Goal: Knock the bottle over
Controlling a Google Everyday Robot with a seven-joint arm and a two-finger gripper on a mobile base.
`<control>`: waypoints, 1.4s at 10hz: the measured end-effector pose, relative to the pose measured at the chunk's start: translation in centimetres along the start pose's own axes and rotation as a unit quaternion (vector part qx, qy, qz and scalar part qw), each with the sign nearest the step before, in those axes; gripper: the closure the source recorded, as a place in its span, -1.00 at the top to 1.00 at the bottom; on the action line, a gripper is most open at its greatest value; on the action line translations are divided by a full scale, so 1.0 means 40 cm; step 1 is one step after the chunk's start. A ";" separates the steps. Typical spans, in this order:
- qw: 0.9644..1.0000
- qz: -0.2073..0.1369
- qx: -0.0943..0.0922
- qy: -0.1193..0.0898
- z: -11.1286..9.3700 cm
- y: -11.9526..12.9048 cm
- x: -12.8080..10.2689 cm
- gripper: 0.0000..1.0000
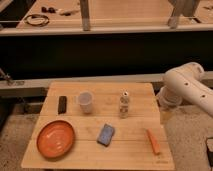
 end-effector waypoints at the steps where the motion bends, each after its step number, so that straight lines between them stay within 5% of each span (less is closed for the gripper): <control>1: 1.000 0.000 0.000 0.000 0.000 0.000 0.000 0.60; 11: 1.000 0.000 0.000 0.000 0.000 0.000 0.000 0.60; 14: 1.000 -0.020 -0.001 0.005 0.012 0.001 -0.038 0.36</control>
